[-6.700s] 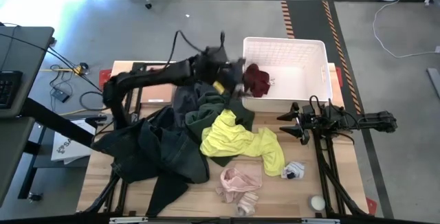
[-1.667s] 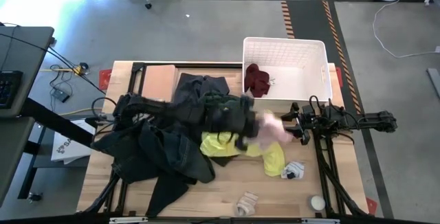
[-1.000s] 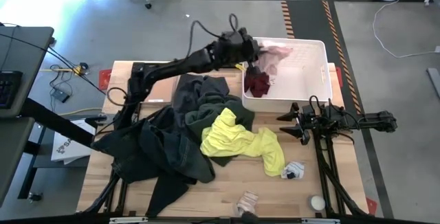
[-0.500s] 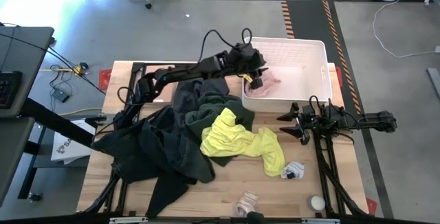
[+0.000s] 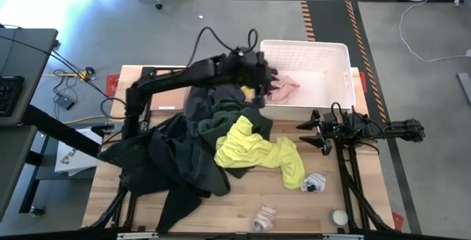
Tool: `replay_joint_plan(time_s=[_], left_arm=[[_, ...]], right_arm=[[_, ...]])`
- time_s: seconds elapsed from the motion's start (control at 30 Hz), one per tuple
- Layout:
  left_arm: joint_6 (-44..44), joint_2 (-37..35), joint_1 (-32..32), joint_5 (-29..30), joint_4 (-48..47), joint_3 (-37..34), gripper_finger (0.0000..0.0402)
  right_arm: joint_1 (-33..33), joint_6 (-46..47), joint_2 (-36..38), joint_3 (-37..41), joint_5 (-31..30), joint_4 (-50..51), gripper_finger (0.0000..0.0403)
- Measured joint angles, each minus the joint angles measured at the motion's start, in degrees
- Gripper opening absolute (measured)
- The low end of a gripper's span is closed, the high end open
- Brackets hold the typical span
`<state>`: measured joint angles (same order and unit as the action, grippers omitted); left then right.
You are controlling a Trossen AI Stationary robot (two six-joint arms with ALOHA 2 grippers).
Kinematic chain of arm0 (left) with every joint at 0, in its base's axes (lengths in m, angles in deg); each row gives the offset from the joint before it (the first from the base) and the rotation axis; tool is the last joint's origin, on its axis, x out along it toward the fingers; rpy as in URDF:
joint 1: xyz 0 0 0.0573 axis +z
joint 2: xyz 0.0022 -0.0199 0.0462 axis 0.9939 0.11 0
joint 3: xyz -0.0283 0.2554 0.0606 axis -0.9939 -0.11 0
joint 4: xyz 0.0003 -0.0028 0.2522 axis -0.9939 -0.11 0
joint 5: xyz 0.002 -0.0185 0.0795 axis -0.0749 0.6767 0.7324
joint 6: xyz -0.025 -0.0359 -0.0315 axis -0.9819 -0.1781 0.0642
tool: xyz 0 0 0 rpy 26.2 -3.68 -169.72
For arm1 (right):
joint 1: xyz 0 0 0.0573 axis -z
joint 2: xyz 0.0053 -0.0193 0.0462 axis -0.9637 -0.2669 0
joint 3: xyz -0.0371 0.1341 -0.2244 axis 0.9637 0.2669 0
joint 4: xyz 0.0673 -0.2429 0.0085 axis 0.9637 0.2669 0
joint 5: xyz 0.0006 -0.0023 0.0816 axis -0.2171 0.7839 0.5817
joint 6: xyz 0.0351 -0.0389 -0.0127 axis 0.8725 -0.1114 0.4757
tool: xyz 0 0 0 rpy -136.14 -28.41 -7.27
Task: Sort clothes
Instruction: Put the white and orange socks into the white laundry bin
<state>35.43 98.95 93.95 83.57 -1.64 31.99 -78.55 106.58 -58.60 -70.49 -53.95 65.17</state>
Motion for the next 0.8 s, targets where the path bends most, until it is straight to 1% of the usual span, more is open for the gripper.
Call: replay_joint_plan(time_s=[0.13,0.37,0.47,0.63,0.8], left_arm=[[-1.7,-3.5,-4.8,5.3,-9.3,0.0,0.0090],[-2.9,-4.8,-17.5,19.7,-16.0,0.0,0.0057],[-6.8,-4.4,-21.4,25.6,-19.2,-0.4,0.0048],[-13.7,-5.5,-26.6,32.4,-19.4,-6.5,0.0039],[-23.7,-8.1,-29.9,43.0,-19.3,-16.5,0.0037]], right_arm=[[0.0,0.0,0.0,0.0,0.0,0.0,0.0238],[0.0,0.0,0.0,0.0,0.0,0.0,0.0238],[0.0,0.0,0.0,0.0,0.0,0.0,0.0238],[0.0,0.0,0.0,0.0,0.0,0.0,0.0238],[0.0,0.0,0.0,0.0,0.0,0.0,0.0238]])
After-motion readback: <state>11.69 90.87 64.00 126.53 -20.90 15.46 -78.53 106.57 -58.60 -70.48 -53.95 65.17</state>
